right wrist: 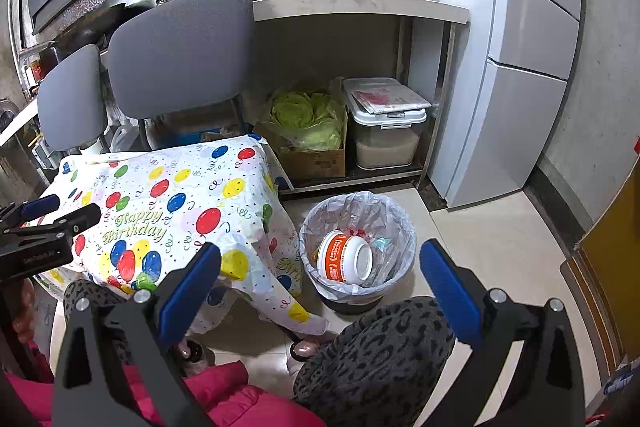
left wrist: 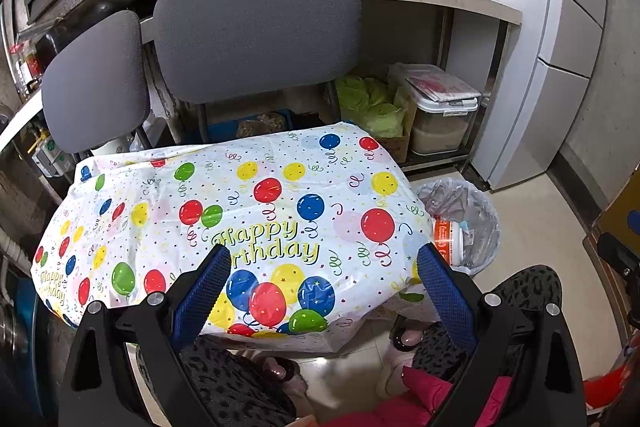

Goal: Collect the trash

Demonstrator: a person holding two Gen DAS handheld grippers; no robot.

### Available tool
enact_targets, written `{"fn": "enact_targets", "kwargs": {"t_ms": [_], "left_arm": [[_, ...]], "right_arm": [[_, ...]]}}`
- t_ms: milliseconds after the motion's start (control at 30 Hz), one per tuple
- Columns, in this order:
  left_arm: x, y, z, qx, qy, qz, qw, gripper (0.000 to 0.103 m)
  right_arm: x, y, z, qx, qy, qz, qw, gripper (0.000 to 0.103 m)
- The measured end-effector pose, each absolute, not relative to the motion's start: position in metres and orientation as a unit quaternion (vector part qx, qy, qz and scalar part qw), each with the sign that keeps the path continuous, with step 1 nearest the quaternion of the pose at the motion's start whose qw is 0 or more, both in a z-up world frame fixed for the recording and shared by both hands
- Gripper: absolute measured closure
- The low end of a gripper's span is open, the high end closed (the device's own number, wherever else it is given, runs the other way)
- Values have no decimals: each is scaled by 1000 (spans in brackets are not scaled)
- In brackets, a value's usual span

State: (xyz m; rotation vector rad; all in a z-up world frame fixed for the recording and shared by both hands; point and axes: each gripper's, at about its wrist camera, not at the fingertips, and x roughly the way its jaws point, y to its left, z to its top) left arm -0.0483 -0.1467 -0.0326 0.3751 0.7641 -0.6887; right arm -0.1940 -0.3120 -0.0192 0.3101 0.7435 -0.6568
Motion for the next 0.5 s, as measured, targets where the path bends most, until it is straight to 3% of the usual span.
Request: {"fn": "enact_targets", "kwargs": {"t_ms": [500], "left_arm": [[-46,-145,-31,175,363,-327,855,10]], "right_arm": [[-193,-312,-19,147,353,-312,870,6]]}}
